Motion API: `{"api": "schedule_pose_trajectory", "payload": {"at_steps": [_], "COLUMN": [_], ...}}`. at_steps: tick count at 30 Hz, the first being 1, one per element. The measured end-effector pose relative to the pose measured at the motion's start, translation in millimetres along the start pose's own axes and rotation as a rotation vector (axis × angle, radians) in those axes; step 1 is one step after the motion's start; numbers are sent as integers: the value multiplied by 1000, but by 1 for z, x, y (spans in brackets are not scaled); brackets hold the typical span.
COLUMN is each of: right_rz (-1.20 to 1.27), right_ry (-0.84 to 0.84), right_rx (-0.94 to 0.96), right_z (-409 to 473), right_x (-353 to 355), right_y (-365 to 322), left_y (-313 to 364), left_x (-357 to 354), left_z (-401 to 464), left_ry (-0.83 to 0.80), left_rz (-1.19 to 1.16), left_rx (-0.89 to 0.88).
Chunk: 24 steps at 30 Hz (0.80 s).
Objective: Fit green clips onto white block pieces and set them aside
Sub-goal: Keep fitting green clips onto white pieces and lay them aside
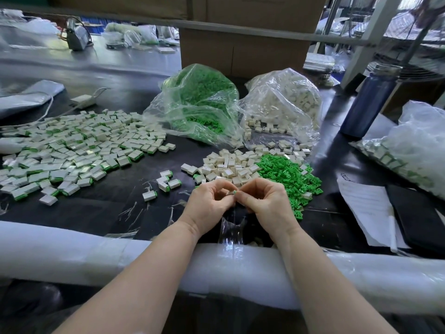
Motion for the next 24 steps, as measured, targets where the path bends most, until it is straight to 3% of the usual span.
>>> {"api": "schedule_pose_trajectory", "payload": {"at_steps": [11,18,24], "right_rz": [79,134,148], "right_ry": [-3,-180,-194], "right_rx": [-35,-105,-137], "right_z": [1,-2,-2], "right_x": [1,-17,-17], "right_y": [1,4,9], "left_y": [5,12,13], "left_x": [1,-3,-7], "left_z": [-1,-2,-3], "left_ry": [-5,-24,-69], "left_rz": [-167,-72,-27], "left_rx": [-3,-56,-65]}}
Point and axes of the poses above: each hand's wrist, its own z-axis towards the middle knuckle, its own x-axis out of the back of the hand, y = z × x, the point moved 8 cm from there along z, towards the middle knuckle, and after that the axes turned 4 degrees about -z, right-handed, at the moved point
